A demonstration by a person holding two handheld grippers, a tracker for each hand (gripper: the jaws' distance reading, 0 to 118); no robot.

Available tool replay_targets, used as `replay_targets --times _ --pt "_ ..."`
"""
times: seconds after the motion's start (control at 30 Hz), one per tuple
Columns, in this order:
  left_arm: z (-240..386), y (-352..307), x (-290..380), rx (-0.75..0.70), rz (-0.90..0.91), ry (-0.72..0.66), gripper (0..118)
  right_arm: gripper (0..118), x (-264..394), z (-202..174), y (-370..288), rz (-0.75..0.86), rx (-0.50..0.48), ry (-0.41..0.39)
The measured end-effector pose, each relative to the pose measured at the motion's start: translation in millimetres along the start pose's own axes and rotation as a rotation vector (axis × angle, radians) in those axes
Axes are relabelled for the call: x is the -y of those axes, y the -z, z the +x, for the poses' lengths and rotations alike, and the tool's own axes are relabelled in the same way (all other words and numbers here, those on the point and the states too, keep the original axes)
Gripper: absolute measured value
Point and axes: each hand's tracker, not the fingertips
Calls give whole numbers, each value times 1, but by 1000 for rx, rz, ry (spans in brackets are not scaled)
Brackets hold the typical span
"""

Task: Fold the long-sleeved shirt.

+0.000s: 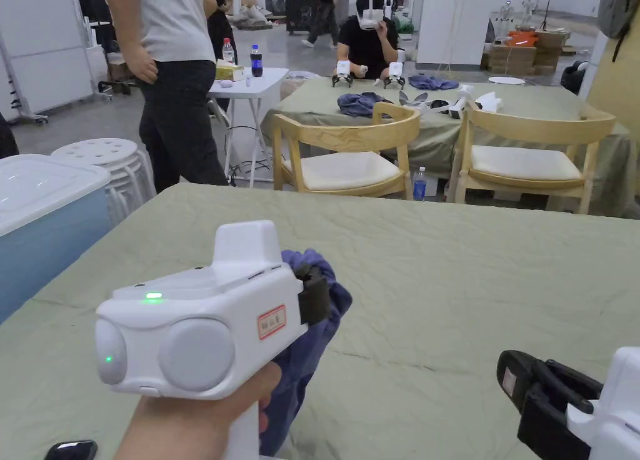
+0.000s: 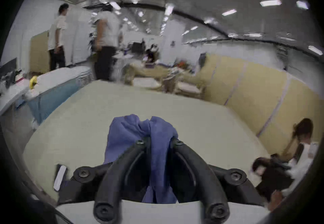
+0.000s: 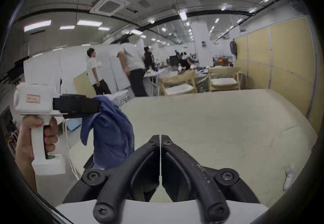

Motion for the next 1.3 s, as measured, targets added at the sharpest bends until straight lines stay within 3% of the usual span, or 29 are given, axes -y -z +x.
replay_targets --times 0.1,0.2,0.33,0.47,0.53,0.6,0.63,0.67,0.7,0.73,0.77,0.87,0.93,0.97,1.0,1.03,1.07,1.17,1.2,1.27,1.3 --pt "56 32 11 37 -32 62 18 4 -11 22 -23 58 73 -7" --pt "103 89 55 27 -180 155 18 4 -15 46 -44 89 170 22" --pt "131 168 166 -5 -533 113 18 4 -1 69 -60 35 216 46" --pt "142 197 275 3 -809 85 18 4 23 82 -63 -49 249 66" --pt "143 198 304 -26 -868 69 18 4 31 84 -61 -82 245 78" --pt "142 192 299 -23 -766 55 22 4 37 83 -58 -98 239 81" --pt "141 191 284 11 -753 31 31 4 39 82 -57 -107 234 83" --pt "140 185 270 75 -716 -2 53 4 40 82 -53 -110 230 86" --pt "139 176 256 117 -651 -7 92 4 41 81 -51 -111 225 89" --pt "138 160 236 153 -568 13 115 4 42 79 -49 -111 215 92" --pt "133 145 212 144 -455 26 118 4 43 77 -47 -114 207 94" --pt "110 94 174 116 -252 93 115 4 48 73 -37 -119 183 107" --pt "81 65 165 39 -286 123 114 4 54 72 -28 -129 170 120" --pt "65 53 166 27 -316 120 107 4 57 70 -24 -135 164 126" --pt "50 43 171 0 -346 84 70 4 60 69 -19 -142 158 131" --pt "31 39 176 -16 -350 25 14 4 63 68 -14 -154 151 137" --pt "16 39 184 -32 -395 -29 3 4 66 68 -10 -166 143 145" --pt "-29 46 196 -68 -467 -113 4 4 72 65 3 -194 130 152" --pt "-41 54 195 -80 -453 -117 25 4 74 65 6 -200 125 150" --pt "-61 84 186 -194 -434 -41 100 4 75 66 13 -214 120 145" --pt "-62 100 186 -232 -419 0 117 4 75 66 16 -219 120 145"
